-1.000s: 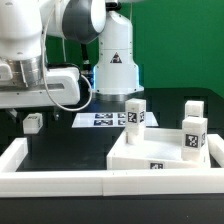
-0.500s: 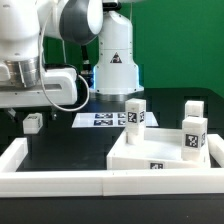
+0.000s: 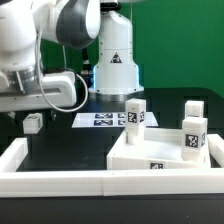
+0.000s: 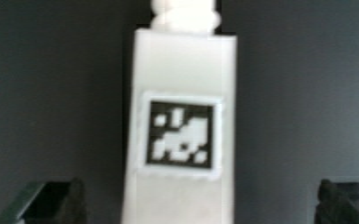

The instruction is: Assemble square table

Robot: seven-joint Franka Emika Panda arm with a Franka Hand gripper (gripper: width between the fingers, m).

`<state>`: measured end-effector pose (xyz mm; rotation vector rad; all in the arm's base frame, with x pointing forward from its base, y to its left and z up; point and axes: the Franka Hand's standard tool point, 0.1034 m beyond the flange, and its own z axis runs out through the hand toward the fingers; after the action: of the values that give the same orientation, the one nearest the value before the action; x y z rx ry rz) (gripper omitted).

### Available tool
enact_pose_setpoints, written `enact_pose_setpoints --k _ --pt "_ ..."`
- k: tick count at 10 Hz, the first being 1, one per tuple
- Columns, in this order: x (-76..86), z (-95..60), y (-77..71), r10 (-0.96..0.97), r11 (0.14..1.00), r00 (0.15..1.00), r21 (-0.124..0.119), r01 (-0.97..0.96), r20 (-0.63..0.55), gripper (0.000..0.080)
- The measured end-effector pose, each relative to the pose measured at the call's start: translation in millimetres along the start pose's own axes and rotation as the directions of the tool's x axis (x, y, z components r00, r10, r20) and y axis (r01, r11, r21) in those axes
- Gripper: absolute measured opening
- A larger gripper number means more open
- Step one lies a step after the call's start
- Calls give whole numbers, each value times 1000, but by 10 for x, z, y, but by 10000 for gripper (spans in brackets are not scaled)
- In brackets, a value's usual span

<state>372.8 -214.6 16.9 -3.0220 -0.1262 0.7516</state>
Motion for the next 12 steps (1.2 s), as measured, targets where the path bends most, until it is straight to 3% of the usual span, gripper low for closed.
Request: enact_pose_setpoints --k 3,4,7,10,12 --pt "1 63 -50 9 1000 990 -10 -8 138 649" --pt "-54 97 -106 27 1000 979 1 -28 204 649" --pt "-76 125 -174 35 999 942 3 -38 332 649" --pt "-136 122 -62 42 999 941 6 -47 336 649" --pt "-176 114 4 14 1000 941 22 -23 339 649"
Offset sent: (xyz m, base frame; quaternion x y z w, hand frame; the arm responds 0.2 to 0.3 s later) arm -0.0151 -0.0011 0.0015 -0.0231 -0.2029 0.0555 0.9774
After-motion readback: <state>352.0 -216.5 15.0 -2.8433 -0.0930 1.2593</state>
